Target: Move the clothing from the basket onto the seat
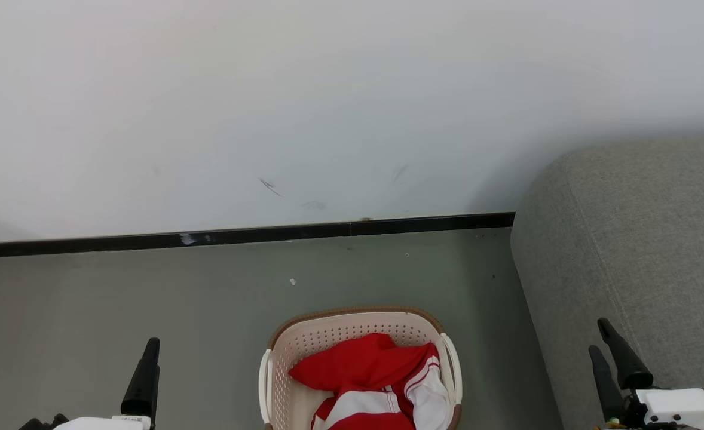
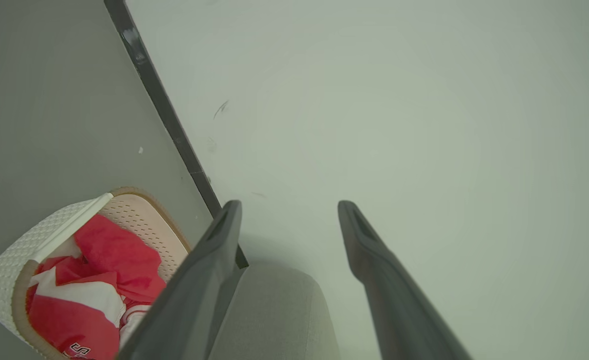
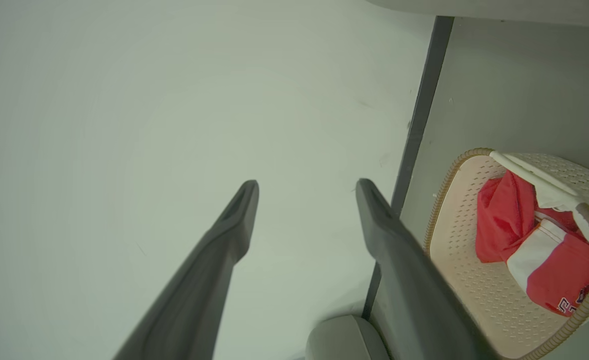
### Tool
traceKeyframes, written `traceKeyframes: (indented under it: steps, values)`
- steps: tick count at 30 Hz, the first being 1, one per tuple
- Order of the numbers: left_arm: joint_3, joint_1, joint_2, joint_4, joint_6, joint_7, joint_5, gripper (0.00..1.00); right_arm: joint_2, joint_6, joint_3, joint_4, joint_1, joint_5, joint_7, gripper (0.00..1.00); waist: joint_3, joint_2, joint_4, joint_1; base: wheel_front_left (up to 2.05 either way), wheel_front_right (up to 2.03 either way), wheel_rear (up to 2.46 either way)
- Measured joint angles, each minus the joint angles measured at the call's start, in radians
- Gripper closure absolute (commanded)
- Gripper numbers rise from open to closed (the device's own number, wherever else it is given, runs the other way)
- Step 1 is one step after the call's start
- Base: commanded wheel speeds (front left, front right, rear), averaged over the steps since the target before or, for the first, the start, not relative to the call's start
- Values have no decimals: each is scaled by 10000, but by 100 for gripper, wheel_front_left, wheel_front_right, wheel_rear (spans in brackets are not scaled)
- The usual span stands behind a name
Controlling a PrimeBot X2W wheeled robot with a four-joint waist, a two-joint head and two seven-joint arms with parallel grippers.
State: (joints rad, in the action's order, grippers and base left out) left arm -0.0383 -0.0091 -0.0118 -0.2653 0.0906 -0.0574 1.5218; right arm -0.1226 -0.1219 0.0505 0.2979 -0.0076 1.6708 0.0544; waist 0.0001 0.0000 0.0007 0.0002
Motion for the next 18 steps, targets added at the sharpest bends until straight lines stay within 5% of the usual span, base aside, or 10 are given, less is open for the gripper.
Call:
traceKeyframes:
  steps: [18]
  values:
    - [570, -242, -267, 663, -92, 696, -3097, 0, 38, 0, 10, -625, -19, -4393, 439, 0, -9, 0, 66, 84, 0, 0, 0]
